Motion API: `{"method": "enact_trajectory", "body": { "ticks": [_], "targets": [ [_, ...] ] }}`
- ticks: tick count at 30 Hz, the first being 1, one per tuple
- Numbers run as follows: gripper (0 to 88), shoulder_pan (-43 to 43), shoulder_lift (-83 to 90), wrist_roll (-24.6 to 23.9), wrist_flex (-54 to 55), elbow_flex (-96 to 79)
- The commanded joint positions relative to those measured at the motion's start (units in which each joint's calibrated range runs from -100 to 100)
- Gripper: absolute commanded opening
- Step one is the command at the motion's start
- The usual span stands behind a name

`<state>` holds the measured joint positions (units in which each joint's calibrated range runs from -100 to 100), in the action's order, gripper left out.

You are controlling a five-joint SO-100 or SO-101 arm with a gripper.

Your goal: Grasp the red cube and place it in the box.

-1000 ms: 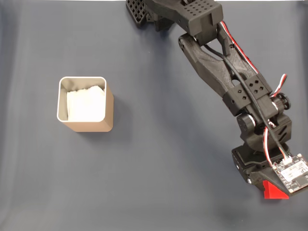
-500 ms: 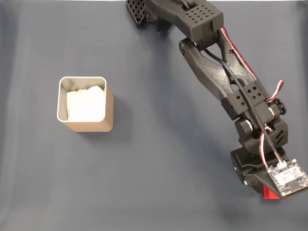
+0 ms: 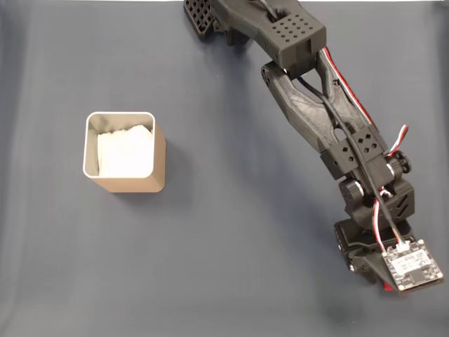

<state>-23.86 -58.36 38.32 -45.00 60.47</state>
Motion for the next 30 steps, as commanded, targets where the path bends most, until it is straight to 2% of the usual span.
{"method": "enact_trajectory", "body": {
  "ticks": [1, 30],
  "targets": [
    [32.3, -0.6, 0.8, -0.2, 1.5, 1.9],
    [30.6, -1.5, -2.8, 3.3, 1.9, 1.9]
  ]
}}
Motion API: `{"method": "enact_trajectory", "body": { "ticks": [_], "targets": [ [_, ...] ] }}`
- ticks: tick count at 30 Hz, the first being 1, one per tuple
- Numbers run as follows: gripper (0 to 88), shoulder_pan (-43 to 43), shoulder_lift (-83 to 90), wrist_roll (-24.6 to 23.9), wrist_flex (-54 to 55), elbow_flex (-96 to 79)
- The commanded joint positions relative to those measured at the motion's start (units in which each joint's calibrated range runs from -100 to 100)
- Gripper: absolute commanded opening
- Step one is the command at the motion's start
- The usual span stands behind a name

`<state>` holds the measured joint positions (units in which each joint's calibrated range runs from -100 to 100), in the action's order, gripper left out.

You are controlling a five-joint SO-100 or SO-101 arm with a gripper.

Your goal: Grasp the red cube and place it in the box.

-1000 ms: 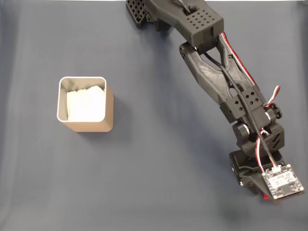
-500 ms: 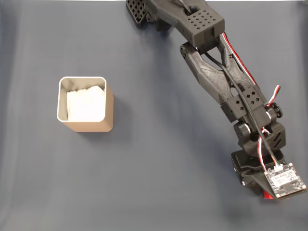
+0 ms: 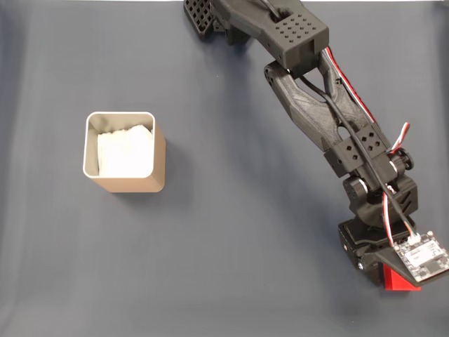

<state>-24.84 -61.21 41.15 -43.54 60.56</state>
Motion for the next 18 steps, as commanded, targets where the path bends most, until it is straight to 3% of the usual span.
{"method": "enact_trajectory", "body": {
  "ticks": [1, 18],
  "targets": [
    [30.6, -0.5, 0.0, 0.6, 0.4, 1.8],
    [28.8, -0.6, -0.5, 0.9, 0.3, 2.0]
  ]
}}
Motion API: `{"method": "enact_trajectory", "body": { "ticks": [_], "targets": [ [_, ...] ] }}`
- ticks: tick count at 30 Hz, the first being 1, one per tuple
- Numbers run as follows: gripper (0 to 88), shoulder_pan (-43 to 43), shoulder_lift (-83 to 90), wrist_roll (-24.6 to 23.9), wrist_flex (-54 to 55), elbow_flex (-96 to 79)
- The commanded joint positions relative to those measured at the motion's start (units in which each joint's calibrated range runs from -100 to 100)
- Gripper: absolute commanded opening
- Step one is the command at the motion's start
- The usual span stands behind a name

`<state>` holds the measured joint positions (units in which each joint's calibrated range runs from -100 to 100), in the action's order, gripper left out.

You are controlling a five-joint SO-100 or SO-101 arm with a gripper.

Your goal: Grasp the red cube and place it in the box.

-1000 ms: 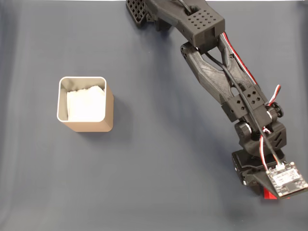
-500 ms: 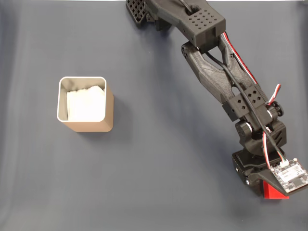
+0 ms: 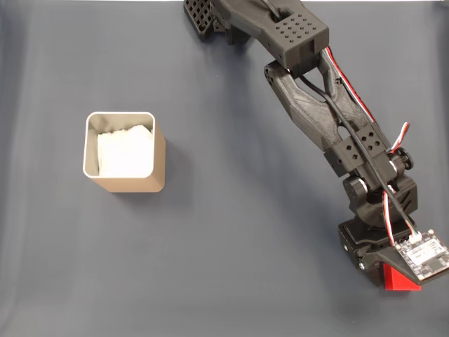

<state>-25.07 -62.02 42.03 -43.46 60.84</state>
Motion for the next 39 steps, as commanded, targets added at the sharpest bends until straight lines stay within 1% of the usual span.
{"method": "enact_trajectory", "body": {
  "ticks": [1, 21, 33, 39],
  "targets": [
    [28.6, -0.4, 0.3, 0.0, 0.2, 1.7],
    [23.2, 0.0, 1.8, -0.5, -2.3, 1.7],
    [22.4, 0.0, 2.5, -0.5, -2.9, 1.9],
    [19.8, -0.2, 3.3, -0.3, -3.8, 1.4]
  ]
}}
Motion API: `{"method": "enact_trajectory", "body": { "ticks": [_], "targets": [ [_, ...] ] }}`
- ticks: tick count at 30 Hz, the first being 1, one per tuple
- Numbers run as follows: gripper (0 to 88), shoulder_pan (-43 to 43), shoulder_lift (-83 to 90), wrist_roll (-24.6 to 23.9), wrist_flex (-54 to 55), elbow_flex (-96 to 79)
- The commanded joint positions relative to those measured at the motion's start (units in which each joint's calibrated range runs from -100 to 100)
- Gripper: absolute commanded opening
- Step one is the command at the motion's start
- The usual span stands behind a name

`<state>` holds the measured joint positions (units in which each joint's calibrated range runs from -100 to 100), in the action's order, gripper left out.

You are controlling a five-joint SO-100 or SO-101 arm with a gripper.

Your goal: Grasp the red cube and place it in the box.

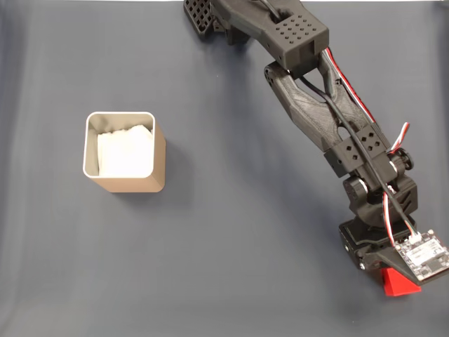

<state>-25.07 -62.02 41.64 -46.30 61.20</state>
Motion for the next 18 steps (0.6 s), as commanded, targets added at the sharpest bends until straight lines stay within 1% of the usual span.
{"method": "enact_trajectory", "body": {
  "ticks": [1, 18],
  "targets": [
    [19.4, -0.2, 3.5, 0.1, -0.9, 0.9],
    [13.6, -0.5, 5.4, 0.8, -1.1, -0.9]
  ]
}}
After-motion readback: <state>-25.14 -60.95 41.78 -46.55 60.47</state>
